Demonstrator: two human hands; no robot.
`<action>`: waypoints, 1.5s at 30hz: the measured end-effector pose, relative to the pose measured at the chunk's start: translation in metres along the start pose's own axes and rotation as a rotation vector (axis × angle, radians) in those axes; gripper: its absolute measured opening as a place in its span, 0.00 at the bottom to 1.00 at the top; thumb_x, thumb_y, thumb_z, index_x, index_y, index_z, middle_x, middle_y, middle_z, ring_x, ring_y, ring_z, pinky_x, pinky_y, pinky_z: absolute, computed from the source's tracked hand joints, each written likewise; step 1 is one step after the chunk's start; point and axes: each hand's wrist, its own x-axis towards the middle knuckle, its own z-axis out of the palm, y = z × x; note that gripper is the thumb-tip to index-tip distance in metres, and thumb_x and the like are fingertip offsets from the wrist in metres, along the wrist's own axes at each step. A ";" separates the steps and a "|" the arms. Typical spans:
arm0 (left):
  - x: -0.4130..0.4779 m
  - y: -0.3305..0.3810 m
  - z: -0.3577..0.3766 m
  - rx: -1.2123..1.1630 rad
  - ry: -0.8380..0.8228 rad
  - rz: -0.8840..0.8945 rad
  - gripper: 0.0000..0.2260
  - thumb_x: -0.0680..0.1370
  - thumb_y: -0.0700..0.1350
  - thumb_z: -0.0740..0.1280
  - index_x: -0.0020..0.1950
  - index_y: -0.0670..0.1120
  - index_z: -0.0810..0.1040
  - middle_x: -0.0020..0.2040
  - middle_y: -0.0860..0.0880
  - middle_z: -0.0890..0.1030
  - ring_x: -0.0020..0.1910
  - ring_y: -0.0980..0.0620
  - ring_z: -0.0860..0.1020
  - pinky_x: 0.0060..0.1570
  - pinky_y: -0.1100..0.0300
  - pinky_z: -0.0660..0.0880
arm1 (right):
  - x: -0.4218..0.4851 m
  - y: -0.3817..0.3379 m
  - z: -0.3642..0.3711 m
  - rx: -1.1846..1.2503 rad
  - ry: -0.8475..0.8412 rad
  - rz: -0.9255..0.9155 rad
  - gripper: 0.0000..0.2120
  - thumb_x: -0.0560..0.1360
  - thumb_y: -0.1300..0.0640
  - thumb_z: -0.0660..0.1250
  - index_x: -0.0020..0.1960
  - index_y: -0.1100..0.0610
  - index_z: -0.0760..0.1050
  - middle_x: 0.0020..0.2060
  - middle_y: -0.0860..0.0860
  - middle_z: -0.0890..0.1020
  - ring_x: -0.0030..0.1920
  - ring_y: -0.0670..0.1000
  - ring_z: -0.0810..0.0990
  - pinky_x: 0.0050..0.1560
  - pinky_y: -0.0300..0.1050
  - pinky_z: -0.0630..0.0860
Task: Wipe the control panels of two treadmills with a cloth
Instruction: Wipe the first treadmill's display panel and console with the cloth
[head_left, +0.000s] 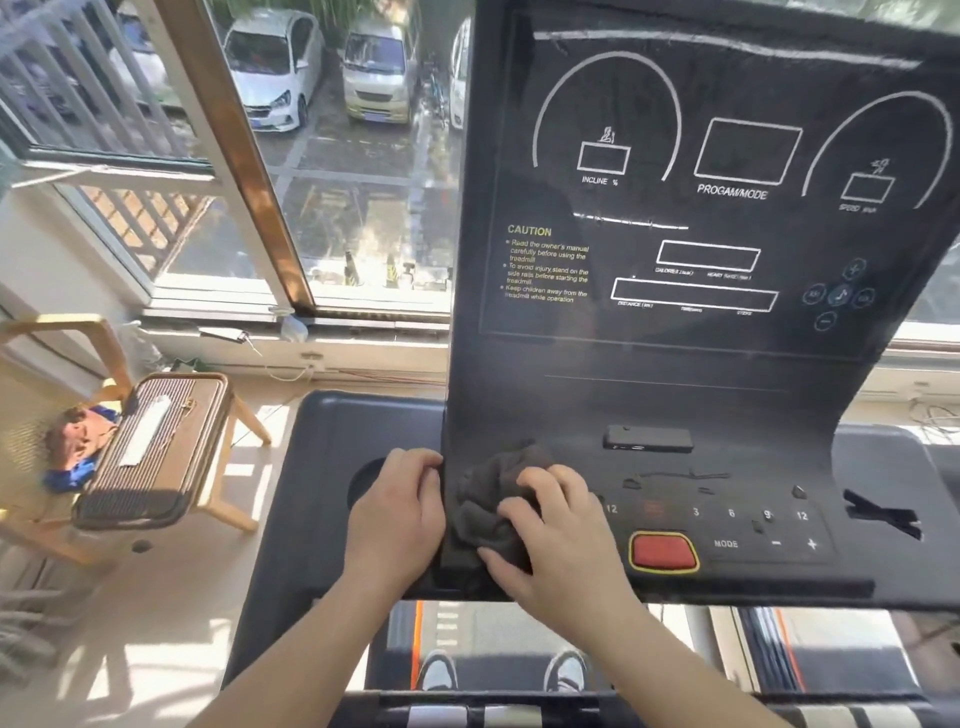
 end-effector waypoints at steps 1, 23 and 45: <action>0.000 0.001 -0.001 -0.001 -0.003 -0.002 0.07 0.85 0.48 0.61 0.60 0.56 0.77 0.53 0.59 0.78 0.48 0.57 0.79 0.45 0.62 0.74 | -0.008 0.014 -0.004 0.015 0.003 -0.014 0.18 0.69 0.40 0.73 0.50 0.52 0.81 0.59 0.53 0.77 0.61 0.61 0.73 0.51 0.58 0.79; 0.001 -0.002 0.004 0.015 0.007 0.013 0.08 0.84 0.47 0.62 0.62 0.56 0.77 0.55 0.58 0.79 0.49 0.56 0.79 0.47 0.56 0.77 | 0.002 -0.005 -0.005 -0.037 0.116 0.128 0.11 0.75 0.49 0.71 0.44 0.56 0.76 0.49 0.51 0.78 0.50 0.60 0.75 0.45 0.54 0.79; -0.003 0.038 0.031 -0.053 0.094 0.076 0.05 0.81 0.42 0.67 0.47 0.52 0.77 0.40 0.59 0.76 0.43 0.57 0.75 0.39 0.68 0.66 | -0.013 0.059 -0.024 -0.191 0.071 0.630 0.17 0.70 0.46 0.78 0.47 0.56 0.76 0.48 0.53 0.76 0.50 0.61 0.74 0.33 0.51 0.77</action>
